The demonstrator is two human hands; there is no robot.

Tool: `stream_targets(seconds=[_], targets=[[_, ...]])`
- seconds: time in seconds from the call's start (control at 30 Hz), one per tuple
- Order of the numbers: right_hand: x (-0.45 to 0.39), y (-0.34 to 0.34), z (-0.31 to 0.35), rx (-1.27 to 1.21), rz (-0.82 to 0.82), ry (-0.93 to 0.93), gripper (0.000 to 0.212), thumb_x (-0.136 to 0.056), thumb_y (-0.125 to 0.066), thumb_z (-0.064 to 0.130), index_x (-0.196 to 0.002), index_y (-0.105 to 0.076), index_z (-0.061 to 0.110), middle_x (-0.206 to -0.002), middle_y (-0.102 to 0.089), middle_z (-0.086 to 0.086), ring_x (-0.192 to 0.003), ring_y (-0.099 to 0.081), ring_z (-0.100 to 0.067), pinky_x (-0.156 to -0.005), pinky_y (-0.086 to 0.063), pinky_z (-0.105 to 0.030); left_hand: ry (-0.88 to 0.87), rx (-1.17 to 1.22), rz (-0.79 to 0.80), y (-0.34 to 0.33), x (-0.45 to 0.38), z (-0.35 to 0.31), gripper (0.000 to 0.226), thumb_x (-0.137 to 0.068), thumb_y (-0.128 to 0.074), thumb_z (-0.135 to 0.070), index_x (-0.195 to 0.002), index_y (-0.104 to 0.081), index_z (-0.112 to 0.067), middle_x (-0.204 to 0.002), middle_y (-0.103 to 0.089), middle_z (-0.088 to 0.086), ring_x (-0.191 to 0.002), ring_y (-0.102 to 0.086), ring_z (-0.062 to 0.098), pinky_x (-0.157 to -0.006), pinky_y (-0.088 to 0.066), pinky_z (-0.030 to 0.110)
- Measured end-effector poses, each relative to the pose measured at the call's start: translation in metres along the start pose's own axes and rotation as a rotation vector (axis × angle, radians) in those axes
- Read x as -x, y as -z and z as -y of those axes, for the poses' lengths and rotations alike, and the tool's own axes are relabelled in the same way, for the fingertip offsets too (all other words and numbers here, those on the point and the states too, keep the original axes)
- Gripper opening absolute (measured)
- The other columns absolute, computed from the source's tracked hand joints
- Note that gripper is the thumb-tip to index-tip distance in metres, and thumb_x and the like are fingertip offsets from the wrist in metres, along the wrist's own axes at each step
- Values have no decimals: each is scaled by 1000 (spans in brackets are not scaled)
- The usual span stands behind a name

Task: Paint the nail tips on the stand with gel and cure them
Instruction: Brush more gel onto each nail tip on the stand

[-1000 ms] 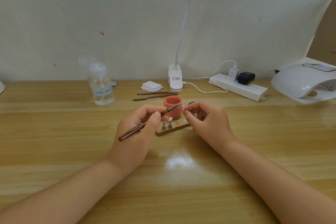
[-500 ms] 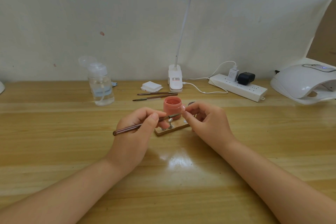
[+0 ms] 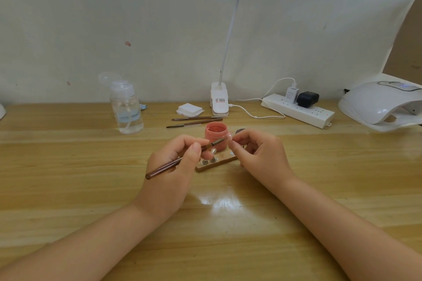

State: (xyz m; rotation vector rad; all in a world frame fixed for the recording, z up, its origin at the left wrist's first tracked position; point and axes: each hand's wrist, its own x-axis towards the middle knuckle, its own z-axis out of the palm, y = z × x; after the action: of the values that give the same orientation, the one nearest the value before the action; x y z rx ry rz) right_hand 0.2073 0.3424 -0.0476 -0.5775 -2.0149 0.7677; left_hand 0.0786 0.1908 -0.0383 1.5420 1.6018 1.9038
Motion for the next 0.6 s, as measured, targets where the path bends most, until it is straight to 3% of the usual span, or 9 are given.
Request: stream_targets(seconds=[0.17,0.37,0.47,0.6], targets=[[0,0,1,29,-7,17,7,-84,-73,17,-79,-70,22,-73,-67,18,-50,-57,-18,-51,-47,-26,55,-6,19,-2,-1,2,19,-98,-55,-9,-100,-70,-20,-90,-75,-8,-87,-68,2,-74,-49,11],[-1,-1,0,47,-19,18,18,-84,-72,16,-77,-66,31,-78,-67,25,-51,-56,-17,-53,-48,-26,10,-5,0,0,0,2,20,-90,-49,-16,-91,-69,-18,-84,-74,-1,-85,-69,7,-76,-49,12],[-1,-1,-1,47,-23,13,11,-84,-72,19,-79,-68,28,-76,-68,16,-53,-57,-15,-55,-50,-31,30,4,6,-1,-2,2,20,-93,-51,-17,-99,-69,-17,-89,-74,-4,-88,-69,6,-75,-49,13],[-1,-1,1,28,-59,-7,8,-84,-72,17,-79,-70,22,-69,-68,8,-54,-58,-16,-58,-53,-38,29,11,30,1,-1,2,18,-86,-54,-25,-86,-70,-17,-78,-74,2,-83,-69,10,-76,-49,13]])
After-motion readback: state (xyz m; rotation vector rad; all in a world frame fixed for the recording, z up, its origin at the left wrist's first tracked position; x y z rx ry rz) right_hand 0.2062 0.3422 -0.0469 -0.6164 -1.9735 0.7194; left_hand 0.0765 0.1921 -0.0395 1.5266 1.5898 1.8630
